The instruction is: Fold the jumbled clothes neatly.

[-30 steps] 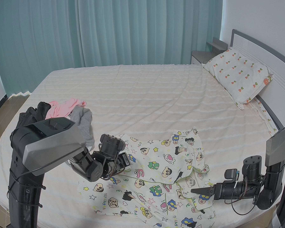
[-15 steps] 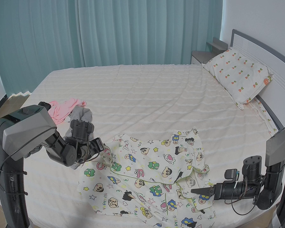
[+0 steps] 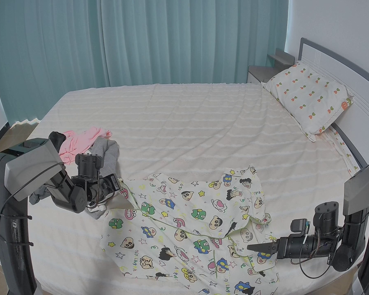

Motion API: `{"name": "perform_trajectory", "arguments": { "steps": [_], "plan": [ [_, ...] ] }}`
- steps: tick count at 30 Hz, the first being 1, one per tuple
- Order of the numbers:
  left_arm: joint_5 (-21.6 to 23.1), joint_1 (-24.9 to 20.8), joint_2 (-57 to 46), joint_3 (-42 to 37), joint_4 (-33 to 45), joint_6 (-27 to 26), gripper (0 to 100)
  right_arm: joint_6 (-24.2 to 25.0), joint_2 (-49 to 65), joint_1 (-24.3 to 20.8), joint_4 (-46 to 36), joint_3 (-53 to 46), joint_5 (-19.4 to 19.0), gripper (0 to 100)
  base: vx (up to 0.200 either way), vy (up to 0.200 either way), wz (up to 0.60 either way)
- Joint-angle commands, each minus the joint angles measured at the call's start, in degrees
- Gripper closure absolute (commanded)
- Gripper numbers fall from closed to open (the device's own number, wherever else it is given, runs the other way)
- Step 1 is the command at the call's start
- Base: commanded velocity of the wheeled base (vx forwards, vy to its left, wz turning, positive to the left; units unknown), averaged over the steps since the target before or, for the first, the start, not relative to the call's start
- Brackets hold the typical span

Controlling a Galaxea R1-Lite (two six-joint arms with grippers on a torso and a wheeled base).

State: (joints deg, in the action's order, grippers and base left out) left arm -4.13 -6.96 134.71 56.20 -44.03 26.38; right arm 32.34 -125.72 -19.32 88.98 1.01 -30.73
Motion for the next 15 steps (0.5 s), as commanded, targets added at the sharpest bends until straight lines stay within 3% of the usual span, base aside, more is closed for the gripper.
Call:
{"name": "perform_trajectory", "arguments": {
  "steps": [1,15],
  "plan": [
    [0.0,1.1,1.0,-0.9,-0.4,-0.5,100,0.0,-0.2,0.0,0.5,0.0,0.0,0,0.0,0.0,0.0],
    [0.1,3.5,3.3,-2.8,-3.7,-2.5,100,0.0,-0.3,0.0,0.5,0.0,0.0,0,0.0,0.0,0.0]
  ]
}}
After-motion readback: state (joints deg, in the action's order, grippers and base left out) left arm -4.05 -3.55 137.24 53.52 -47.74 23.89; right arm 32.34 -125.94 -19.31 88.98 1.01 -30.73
